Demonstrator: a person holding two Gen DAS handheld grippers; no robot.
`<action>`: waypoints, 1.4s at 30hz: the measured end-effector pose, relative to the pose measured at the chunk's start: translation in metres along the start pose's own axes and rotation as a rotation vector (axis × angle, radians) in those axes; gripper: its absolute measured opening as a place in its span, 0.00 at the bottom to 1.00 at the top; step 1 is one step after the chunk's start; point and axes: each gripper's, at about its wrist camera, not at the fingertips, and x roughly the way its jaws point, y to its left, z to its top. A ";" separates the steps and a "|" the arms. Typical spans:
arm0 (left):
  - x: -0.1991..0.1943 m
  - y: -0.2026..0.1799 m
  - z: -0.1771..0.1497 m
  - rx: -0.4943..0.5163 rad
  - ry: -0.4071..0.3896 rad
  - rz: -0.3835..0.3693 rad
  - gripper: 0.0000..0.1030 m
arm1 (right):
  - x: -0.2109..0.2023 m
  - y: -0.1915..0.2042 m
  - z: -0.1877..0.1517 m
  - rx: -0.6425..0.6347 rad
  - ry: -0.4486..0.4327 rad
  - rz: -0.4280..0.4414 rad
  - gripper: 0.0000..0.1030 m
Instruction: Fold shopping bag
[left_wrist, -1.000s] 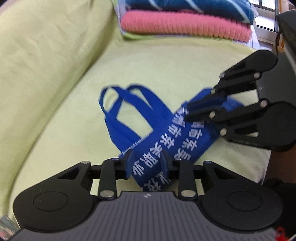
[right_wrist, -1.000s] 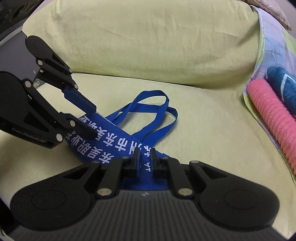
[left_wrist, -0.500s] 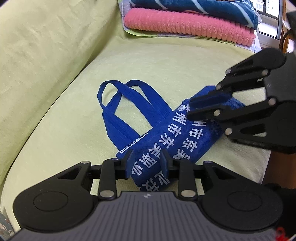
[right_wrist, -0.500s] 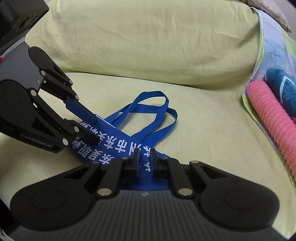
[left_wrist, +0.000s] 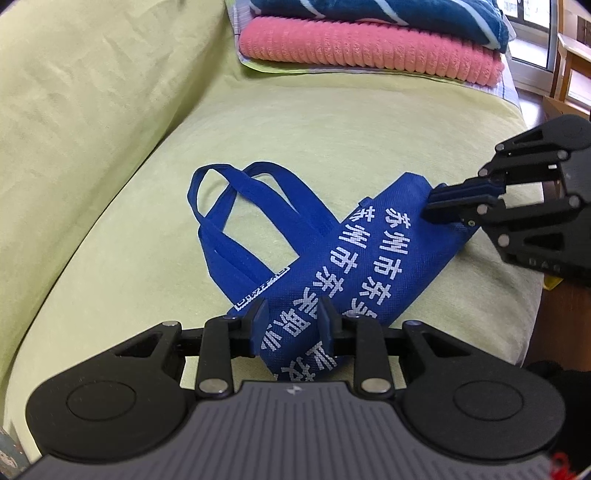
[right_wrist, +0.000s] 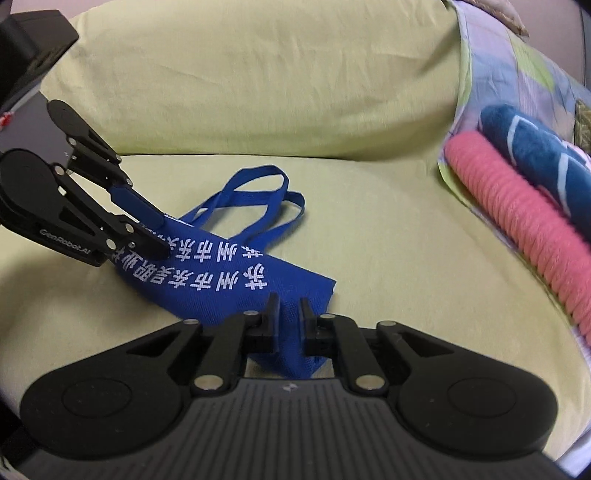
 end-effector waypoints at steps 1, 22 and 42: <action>0.000 0.000 0.000 0.001 -0.001 0.001 0.32 | -0.001 0.002 0.000 -0.023 -0.003 -0.004 0.07; -0.001 0.005 0.004 0.047 0.019 -0.042 0.31 | 0.004 0.058 -0.036 -0.955 -0.142 -0.076 0.57; -0.026 -0.064 -0.068 0.844 -0.115 0.280 0.49 | 0.023 0.048 -0.008 -0.866 -0.033 0.126 0.39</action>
